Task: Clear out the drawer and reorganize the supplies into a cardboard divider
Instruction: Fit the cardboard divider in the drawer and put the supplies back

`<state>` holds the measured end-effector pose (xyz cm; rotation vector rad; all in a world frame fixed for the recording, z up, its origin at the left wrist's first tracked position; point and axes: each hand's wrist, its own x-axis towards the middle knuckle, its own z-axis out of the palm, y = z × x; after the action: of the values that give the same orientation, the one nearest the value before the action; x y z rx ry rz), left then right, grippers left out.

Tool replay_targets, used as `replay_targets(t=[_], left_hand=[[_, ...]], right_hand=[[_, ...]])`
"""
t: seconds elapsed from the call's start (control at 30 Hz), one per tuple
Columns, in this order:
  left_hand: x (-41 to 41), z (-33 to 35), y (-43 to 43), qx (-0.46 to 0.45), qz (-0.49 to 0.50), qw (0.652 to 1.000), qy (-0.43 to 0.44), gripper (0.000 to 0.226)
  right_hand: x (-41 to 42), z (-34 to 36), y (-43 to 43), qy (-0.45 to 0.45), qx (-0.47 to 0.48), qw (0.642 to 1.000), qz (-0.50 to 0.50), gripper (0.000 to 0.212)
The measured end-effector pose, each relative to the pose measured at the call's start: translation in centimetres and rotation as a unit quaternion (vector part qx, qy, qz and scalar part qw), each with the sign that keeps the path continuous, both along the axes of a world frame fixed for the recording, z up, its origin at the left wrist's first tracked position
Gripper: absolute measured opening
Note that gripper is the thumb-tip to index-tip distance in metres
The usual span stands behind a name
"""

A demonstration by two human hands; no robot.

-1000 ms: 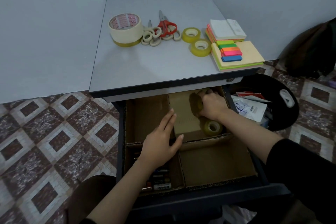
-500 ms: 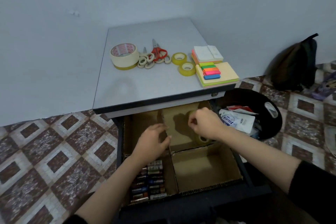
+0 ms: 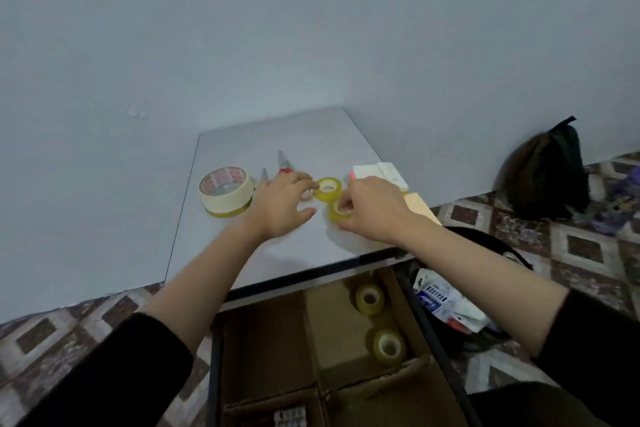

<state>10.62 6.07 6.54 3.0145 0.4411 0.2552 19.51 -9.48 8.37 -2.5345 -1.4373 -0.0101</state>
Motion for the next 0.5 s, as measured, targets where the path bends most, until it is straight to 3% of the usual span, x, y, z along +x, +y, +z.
replay_targets(t=[0.07, 0.2, 0.3, 0.5], left_hand=[[2.0, 0.6, 1.2, 0.025, 0.007, 0.998, 0.064, 0.053], [4.9, 0.4, 2.7, 0.025, 0.000, 0.993, 0.115, 0.068], [6.5, -0.5, 3.2, 0.028, -0.020, 0.987, 0.155, 0.077], [7.7, -1.3, 3.4, -0.027, -0.046, 0.989, 0.141, 0.061]], right_hand=[[1.0, 0.4, 1.1, -0.003, -0.030, 0.999, -0.017, 0.026], [2.0, 0.3, 2.7, -0.003, -0.095, 0.995, -0.019, 0.055], [2.4, -0.2, 3.7, 0.003, -0.102, 0.994, -0.027, 0.065], [3.1, -0.8, 4.3, 0.017, -0.098, 0.994, -0.036, 0.069]])
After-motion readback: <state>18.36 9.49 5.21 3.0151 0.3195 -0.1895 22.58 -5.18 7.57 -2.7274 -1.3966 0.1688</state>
